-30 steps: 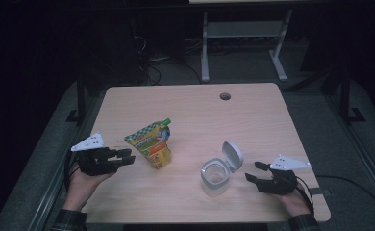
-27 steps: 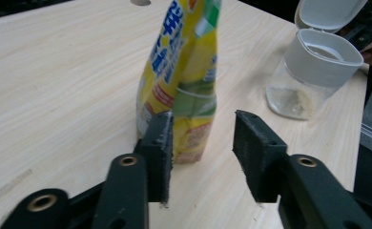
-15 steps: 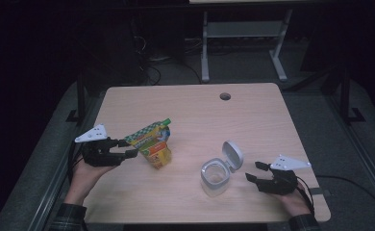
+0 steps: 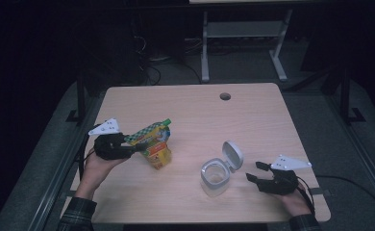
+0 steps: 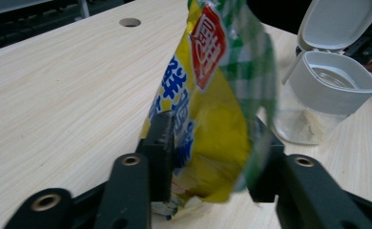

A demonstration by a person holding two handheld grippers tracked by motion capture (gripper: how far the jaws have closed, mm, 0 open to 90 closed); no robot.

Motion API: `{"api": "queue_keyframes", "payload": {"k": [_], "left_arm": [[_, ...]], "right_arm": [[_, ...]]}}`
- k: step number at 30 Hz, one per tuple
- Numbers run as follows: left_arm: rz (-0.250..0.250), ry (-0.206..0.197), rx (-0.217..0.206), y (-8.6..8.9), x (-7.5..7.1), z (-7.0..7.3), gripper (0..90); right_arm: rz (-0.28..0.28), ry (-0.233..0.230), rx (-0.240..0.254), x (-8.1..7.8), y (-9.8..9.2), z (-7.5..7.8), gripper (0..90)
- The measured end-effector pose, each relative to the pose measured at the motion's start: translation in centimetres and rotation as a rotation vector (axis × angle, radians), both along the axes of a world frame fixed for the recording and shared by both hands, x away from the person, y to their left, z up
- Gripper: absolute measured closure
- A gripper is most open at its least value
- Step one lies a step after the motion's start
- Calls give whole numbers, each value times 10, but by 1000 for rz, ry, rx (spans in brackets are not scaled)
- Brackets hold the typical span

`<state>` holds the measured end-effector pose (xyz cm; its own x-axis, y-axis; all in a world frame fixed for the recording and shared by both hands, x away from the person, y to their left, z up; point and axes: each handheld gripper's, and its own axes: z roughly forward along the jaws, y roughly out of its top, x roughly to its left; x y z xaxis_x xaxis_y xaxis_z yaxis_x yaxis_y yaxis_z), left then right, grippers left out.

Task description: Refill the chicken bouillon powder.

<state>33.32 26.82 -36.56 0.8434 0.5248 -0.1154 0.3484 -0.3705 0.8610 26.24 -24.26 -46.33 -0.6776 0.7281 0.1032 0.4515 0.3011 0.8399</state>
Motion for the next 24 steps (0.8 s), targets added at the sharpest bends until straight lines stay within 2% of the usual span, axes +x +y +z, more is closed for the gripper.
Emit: {"api": "queue_keyframes", "payload": {"k": [12,18,24], "left_arm": [[-7,-1,36,-2,0,3,757],[-23,20,46,-3,1,3,869],[-32,16,76,-8,0,6,900]], "right_arm": [[-1,-3,-1,0,0,0,382],[-1,-2,-2,0,0,0,382],[-1,-3,-3,-2,-1,1,383]]}}
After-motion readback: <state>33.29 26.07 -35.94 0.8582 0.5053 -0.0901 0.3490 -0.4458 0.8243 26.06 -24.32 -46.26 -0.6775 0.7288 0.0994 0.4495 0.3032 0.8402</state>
